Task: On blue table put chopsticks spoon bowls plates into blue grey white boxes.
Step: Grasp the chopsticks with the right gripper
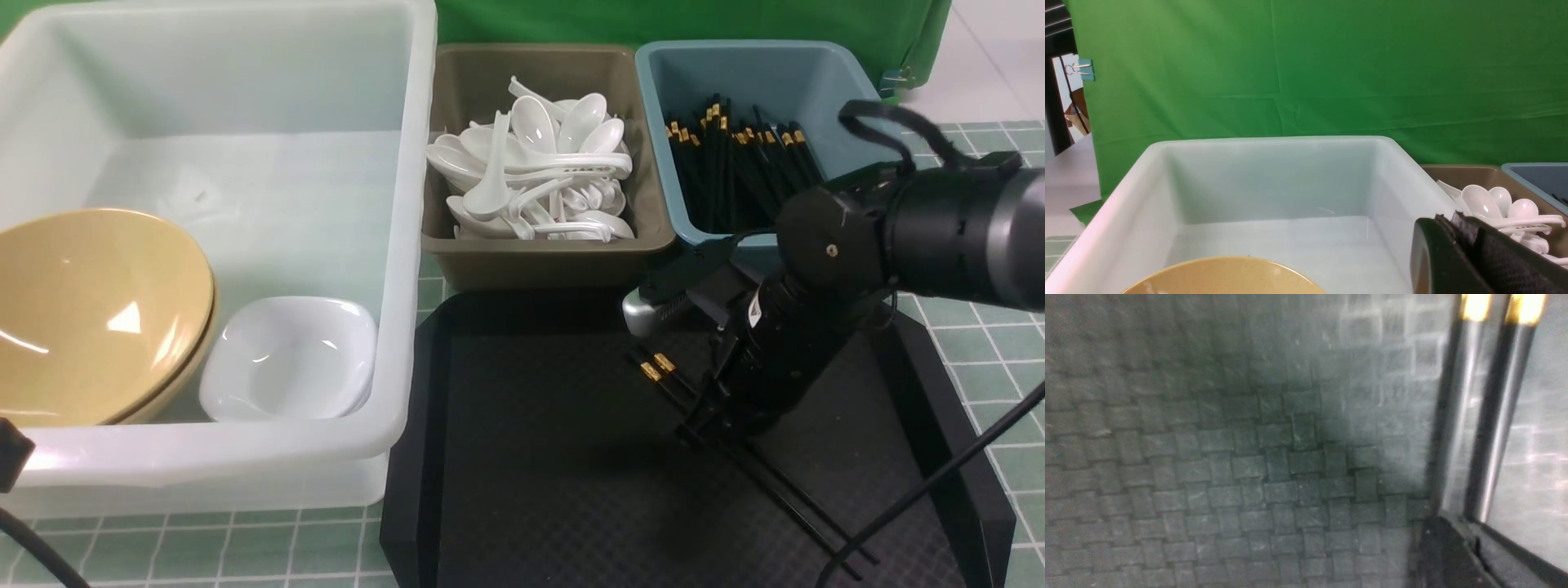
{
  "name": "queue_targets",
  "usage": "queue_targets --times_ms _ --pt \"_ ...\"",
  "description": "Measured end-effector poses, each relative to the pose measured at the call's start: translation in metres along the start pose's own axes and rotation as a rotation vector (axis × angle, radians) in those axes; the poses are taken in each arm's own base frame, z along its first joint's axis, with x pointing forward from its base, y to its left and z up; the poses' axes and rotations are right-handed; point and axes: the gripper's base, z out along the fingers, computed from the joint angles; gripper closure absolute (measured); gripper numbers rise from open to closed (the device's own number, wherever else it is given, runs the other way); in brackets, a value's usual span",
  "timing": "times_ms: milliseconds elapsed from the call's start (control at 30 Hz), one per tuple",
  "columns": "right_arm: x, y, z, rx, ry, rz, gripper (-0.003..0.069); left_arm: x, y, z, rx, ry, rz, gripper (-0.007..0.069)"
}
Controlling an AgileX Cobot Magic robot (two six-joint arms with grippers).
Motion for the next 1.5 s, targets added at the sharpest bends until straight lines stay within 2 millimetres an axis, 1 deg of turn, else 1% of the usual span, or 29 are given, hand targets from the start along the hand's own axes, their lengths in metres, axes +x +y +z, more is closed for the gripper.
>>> queue_targets --times_ms 67,133,333,433,567,667,800,833,933,967,1033,1100,1167,1233,1300,1333,1367,1400,1433,1467,1500 --pt "0.000 0.000 -0.009 0.002 -0.024 0.000 0.0623 0.000 0.000 0.000 0.000 0.000 0.000 0.0622" --pt "0.000 0.001 -0.012 0.002 -0.035 -0.003 0.0624 0.000 0.000 0.000 0.000 0.000 0.000 0.0622" --pt "0.000 0.001 -0.012 0.001 -0.032 -0.020 0.0624 0.000 0.000 0.000 0.000 0.000 0.000 0.0622" --pt "0.000 -0.002 -0.005 -0.001 -0.016 -0.007 0.0617 0.000 0.000 0.000 0.000 0.000 0.000 0.0622" --pt "0.001 -0.005 0.004 -0.002 0.005 0.004 0.0580 0.000 0.000 0.000 0.000 0.000 0.000 0.0622" --pt "0.000 -0.009 0.018 0.001 0.022 0.008 0.0526 0.000 0.000 0.000 0.000 0.000 0.000 0.0622" --pt "-0.003 -0.011 0.024 0.015 0.016 -0.004 0.0512 0.000 0.000 0.000 0.000 0.002 0.000 0.0622" --pt "-0.003 -0.011 0.028 0.013 0.023 -0.003 0.0512 0.000 0.000 0.000 0.000 0.002 0.000 0.0622" --pt "-0.003 -0.011 0.029 0.014 0.023 -0.013 0.0531 0.000 0.000 0.000 0.000 0.002 0.000 0.0622" --pt "-0.003 -0.011 0.029 0.013 0.025 -0.019 0.0569 0.000 0.000 0.000 0.000 0.002 -0.001 0.0622" --pt "-0.003 -0.011 0.028 0.012 0.025 -0.030 0.0587 0.000 0.000 0.000 0.000 0.002 -0.001 0.0622" --pt "-0.002 -0.010 0.024 0.009 0.037 -0.037 0.0587 0.000 0.000 0.000 0.000 0.002 -0.001 0.0622" --pt "0.002 -0.009 0.013 0.003 0.053 -0.049 0.0588 0.000 0.000 0.000 0.000 0.002 -0.001 0.0622" --pt "0.000 -0.008 -0.008 0.013 0.003 -0.064 0.0588 0.000 0.000 0.000 0.000 0.002 -0.001 0.0622" --pt "-0.004 -0.008 -0.035 0.034 -0.088 -0.073 0.0588 0.000 0.000 0.000 0.000 0.002 -0.001 0.0622" --pt "-0.004 -0.008 -0.038 0.036 -0.099 -0.075 0.0588 0.000 0.000 0.000 0.000 0.002 -0.001 0.0622" --pt "-0.011 -0.009 -0.064 0.066 -0.218 -0.086 0.0588 0.000 0.000 0.000 0.000 0.002 -0.002 0.0622" --pt "-0.013 -0.010 -0.081 0.088 -0.301 -0.091 0.0588 0.000 0.000 0.000 0.000 0.002 -0.002 0.0622" --pt "-0.015 -0.012 -0.086 0.097 -0.335 -0.091 0.0588 0.000 0.000 0.000 0.000 0.002 -0.002 0.0622" --pt "-0.021 -0.016 -0.106 0.139 -0.471 -0.087 0.0588 0.000 0.000 0.000 0.000 0.002 -0.002 0.0622" --pt "-0.025 -0.021 -0.114 0.168 -0.557 -0.082 0.0588 0.000 0.000 0.000 0.000 0.002 -0.002 0.0622"
